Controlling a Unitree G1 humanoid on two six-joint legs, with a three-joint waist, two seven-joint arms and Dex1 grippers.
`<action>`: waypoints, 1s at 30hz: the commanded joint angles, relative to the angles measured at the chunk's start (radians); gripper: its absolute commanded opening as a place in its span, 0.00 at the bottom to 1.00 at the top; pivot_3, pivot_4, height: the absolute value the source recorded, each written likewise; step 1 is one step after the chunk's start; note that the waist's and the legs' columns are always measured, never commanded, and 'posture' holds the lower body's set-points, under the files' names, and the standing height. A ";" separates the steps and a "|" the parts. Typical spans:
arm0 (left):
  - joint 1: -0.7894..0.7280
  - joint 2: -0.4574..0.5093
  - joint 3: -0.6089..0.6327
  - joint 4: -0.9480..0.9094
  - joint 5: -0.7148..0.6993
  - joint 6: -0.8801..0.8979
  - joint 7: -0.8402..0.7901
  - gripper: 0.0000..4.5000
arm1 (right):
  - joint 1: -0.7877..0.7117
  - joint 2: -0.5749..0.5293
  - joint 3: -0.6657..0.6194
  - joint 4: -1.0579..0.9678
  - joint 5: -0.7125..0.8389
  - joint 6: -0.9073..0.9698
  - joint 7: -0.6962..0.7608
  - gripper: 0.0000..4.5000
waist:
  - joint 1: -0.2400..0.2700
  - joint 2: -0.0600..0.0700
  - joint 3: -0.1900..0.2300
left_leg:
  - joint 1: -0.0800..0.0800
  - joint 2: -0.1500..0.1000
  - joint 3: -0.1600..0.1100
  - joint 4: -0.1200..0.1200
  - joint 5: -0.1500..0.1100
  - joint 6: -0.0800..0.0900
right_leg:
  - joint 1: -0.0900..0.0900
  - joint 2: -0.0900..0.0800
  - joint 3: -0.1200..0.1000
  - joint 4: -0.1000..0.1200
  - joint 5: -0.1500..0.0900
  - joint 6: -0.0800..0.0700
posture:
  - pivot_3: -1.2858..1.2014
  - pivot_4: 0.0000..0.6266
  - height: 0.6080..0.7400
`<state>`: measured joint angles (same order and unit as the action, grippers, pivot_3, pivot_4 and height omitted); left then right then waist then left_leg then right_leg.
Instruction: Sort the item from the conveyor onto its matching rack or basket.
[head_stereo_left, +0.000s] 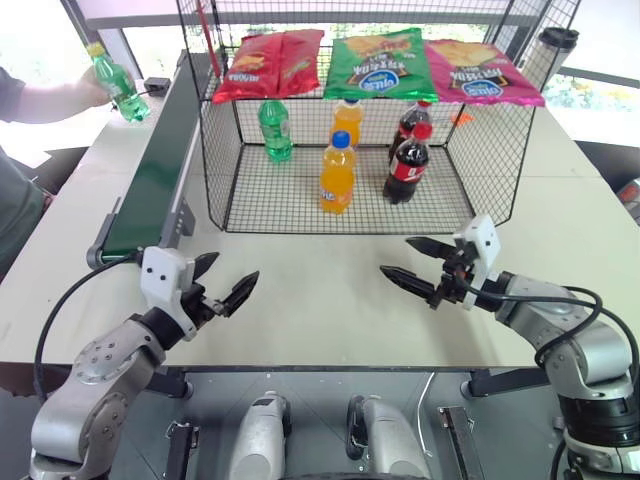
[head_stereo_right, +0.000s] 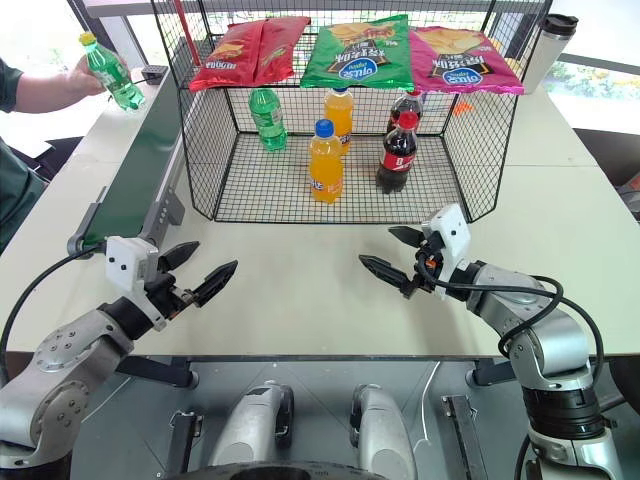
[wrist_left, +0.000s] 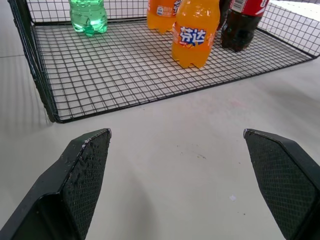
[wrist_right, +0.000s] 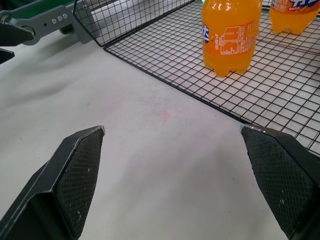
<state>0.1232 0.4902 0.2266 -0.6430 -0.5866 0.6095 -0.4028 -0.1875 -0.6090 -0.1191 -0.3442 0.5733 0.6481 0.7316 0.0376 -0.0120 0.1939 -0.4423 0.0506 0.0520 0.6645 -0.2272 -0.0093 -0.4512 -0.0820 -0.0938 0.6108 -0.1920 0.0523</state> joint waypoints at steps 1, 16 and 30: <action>-0.003 0.003 0.019 -0.035 -0.001 -0.016 0.007 0.99 | -0.016 -0.002 -0.003 -0.009 0.007 -0.012 0.007 1.00 | 0.000 0.000 0.000 | 0.000 0.000 0.000 0.000 0.000 0.000 | 0.000 0.000 0.000 0.000 0.000 0.000 | 0.52 0.24 1.00; -0.006 0.000 0.028 -0.040 -0.008 -0.019 0.026 0.99 | -0.026 -0.008 0.003 -0.003 0.005 -0.005 0.009 1.00 | 0.000 0.000 0.000 | 0.000 0.000 0.000 0.000 0.000 0.000 | 0.000 0.000 0.000 0.000 0.000 0.000 | 0.52 0.24 1.00; -0.241 0.094 0.347 0.030 -0.040 0.012 0.254 0.99 | -0.184 -0.049 -0.022 -0.072 0.138 0.112 0.042 1.00 | -0.001 0.000 0.000 | 0.000 0.000 0.000 0.000 0.002 0.003 | 0.000 0.001 0.000 0.002 0.000 0.000 | 0.52 0.24 1.00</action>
<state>-0.1119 0.5799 0.5375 -0.6194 -0.6531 0.6402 -0.1878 -0.3552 -0.6505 -0.1291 -0.3658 0.6740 0.7496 0.7668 0.0371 -0.0121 0.1940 -0.4416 0.0505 0.0517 0.6645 -0.2256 -0.0067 -0.4511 -0.0807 -0.0938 0.6125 -0.1918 0.0521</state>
